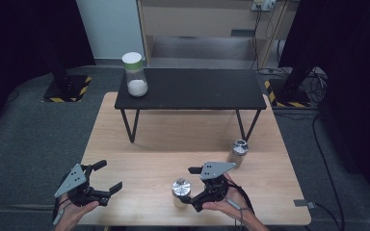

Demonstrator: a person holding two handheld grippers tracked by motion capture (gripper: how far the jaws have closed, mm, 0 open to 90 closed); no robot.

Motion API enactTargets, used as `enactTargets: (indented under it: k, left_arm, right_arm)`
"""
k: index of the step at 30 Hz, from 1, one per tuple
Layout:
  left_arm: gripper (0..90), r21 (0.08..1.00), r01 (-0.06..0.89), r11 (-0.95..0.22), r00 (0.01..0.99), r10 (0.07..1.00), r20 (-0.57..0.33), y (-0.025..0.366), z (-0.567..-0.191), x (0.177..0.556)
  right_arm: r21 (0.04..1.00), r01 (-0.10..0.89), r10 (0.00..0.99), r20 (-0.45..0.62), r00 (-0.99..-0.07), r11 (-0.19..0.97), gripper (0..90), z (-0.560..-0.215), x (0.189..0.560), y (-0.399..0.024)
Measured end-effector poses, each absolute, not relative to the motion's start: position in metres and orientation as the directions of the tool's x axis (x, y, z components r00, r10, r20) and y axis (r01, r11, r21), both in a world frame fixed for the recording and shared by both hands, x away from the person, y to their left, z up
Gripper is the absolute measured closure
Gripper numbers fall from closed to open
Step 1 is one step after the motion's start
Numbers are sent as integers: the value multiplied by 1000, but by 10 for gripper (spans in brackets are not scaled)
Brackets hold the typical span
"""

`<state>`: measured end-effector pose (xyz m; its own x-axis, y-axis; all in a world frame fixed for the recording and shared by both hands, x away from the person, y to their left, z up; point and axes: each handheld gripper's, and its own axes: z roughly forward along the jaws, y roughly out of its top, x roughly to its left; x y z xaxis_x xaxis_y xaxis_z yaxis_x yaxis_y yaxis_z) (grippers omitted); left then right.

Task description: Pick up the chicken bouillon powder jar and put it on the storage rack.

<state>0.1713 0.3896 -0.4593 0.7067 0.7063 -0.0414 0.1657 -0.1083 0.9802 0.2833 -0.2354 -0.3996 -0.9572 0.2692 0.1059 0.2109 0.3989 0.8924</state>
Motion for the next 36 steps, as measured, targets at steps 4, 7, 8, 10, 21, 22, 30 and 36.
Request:
enactTargets:
  k: [4, 7, 8, 10, 21, 22, 30, 36]
  left_arm:
    - [0, 980, 166, -109, 707, 706, -41, 390, -459, 171]
    - [0, 980, 167, -110, 707, 706, -41, 389, -459, 171]
    - [0, 980, 167, -110, 708, 705, -41, 389, -459, 171]
    - [0, 980, 167, -110, 707, 706, -41, 390, -459, 171]
    - [0, 979, 170, -110, 710, 703, -45, 389, -459, 172]
    - [0, 979, 170, -111, 710, 703, -43, 389, -459, 172]
    - [0, 979, 168, -113, 711, 702, -42, 389, -459, 172]
    - [0, 979, 169, -116, 712, 701, -40, 389, -459, 172]
  right_arm:
    - [887, 205, 265, 98, -959, 413, 53, -403, 284, -231]
    - [881, 215, 258, 111, -960, 421, 62, -408, 286, -228]
    - [879, 214, 256, 110, -960, 426, 63, -409, 287, -227]
    - [875, 214, 253, 110, -961, 433, 69, -411, 288, -225]
    - [866, 218, 247, 113, -962, 451, 123, -422, 290, -220]
    - [867, 216, 248, 111, -962, 449, 131, -423, 290, -220]
    - [874, 208, 254, 102, -962, 439, 231, -426, 289, -220]
    - [879, 154, 258, 38, -965, 451, 343, -425, 282, -219]
